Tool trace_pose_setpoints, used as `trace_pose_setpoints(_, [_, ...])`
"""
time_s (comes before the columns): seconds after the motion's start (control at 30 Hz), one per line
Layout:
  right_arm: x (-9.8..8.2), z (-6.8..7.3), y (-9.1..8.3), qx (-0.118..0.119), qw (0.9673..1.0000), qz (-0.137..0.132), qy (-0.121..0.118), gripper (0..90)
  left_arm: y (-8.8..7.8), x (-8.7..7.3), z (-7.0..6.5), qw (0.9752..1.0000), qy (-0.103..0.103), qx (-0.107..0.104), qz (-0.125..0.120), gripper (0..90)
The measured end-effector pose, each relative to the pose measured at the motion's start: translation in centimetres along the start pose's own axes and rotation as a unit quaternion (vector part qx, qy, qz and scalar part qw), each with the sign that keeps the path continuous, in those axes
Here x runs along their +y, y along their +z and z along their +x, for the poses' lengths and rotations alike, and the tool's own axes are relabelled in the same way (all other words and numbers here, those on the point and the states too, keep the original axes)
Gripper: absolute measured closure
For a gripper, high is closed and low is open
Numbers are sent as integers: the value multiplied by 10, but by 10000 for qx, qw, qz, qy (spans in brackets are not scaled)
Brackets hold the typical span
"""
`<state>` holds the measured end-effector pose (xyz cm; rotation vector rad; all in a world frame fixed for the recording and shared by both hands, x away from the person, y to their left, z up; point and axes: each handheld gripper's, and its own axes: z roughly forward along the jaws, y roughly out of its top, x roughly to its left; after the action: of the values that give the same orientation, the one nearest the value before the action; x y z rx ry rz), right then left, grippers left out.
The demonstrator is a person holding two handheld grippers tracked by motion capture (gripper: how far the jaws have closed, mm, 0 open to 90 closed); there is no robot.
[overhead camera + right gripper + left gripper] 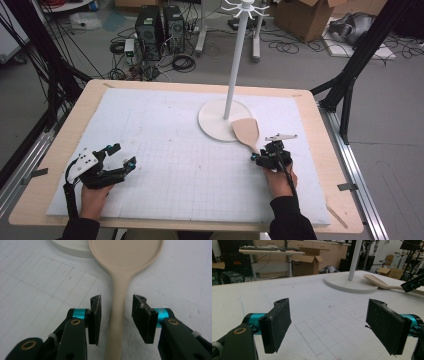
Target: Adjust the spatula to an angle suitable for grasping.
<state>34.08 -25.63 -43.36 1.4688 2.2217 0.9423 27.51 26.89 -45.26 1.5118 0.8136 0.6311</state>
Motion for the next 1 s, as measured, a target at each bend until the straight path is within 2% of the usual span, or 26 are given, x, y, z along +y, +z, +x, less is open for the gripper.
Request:
trace_pose_setpoints(0.27, [6,2,7,-100,9997,213,11,722,0,0,0,10000,-18,0,-19,205])
trace_pose_setpoints(0.37, [6,-1,7,-47,9997,209,113,732,0,0,1,10000,-5,-3,-15,207])
trace_pose_setpoints(0.53, [8,2,8,-149,9994,285,97,748,0,0,0,10000,-6,1,-17,207])
trace_pose_setpoints(0.6, [9,2,7,-194,9992,322,161,765,0,0,0,10000,-3,1,-18,208])
trace_pose_setpoints(0.7, [10,3,6,-300,9988,396,-29,776,0,0,0,10000,-24,-3,-20,210])
trace_pose_setpoints(0.8, [10,5,5,-307,9983,447,-221,778,0,0,0,10000,-10,5,-20,214])
trace_pose_setpoints(0.87, [10,5,4,-290,9983,436,-237,778,0,0,0,10000,-19,0,-18,215])
trace_pose_setpoints(0.9, [10,4,2,-226,9985,381,-325,779,0,0,0,10000,-10,6,-22,216])
trace_pose_setpoints(1.0, [10,2,-3,-65,9989,304,-343,779,0,0,0,10000,-10,2,-21,218])
